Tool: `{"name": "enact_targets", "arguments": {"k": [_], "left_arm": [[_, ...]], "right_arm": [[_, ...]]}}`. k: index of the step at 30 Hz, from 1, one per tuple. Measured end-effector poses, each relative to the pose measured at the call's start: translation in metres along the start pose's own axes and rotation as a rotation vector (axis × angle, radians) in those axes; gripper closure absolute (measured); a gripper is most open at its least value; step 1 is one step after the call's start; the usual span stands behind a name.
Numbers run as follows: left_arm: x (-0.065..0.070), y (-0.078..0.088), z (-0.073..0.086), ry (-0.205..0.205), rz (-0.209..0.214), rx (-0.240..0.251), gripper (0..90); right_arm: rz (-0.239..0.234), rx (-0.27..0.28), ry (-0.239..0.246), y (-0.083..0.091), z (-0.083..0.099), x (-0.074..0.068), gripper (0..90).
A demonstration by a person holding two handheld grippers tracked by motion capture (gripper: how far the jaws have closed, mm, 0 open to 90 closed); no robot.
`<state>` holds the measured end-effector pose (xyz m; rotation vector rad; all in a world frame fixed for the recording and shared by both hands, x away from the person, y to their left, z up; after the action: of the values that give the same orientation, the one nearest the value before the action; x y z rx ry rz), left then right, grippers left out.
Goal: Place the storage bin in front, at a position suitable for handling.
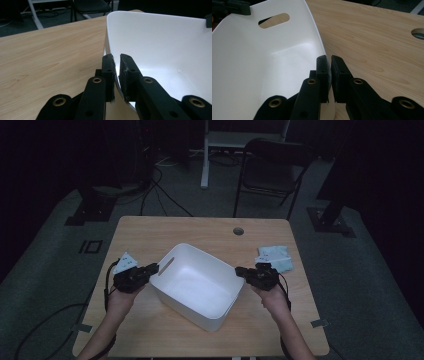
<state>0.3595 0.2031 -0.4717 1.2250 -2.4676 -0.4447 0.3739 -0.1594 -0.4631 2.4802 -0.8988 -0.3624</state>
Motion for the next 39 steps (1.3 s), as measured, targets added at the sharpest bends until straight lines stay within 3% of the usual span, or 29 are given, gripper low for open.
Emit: {"name": "enact_targets", "arguments": {"k": [5, 24, 39], "left_arm": [[0.003, 0.008, 0.005, 0.021, -0.011, 0.007, 82.3], [0.021, 0.033, 0.018, 0.04, -0.071, 0.02, 81.6], [0.032, 0.045, 0.025, 0.092, -0.048, 0.051, 81.3]], "right_arm": [[-0.007, 0.001, 0.012, -0.004, -0.002, 0.0, 85.0], [-0.037, 0.0, 0.024, -0.015, -0.009, 0.007, 83.9], [-0.065, -0.003, 0.021, -0.023, -0.015, 0.014, 82.6]]}}
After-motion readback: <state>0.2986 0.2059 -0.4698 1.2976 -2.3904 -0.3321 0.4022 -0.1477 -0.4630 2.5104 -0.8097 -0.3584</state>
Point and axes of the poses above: each handheld gripper's, and its own axes: y roughly backward along the jaws, z roughly out of its underside, x roughly to its right, the point moved 5 cm from there along -y, roughly forward along the jaws, and after that the axes turned 6 degrees about y, right-handed, at the moved point
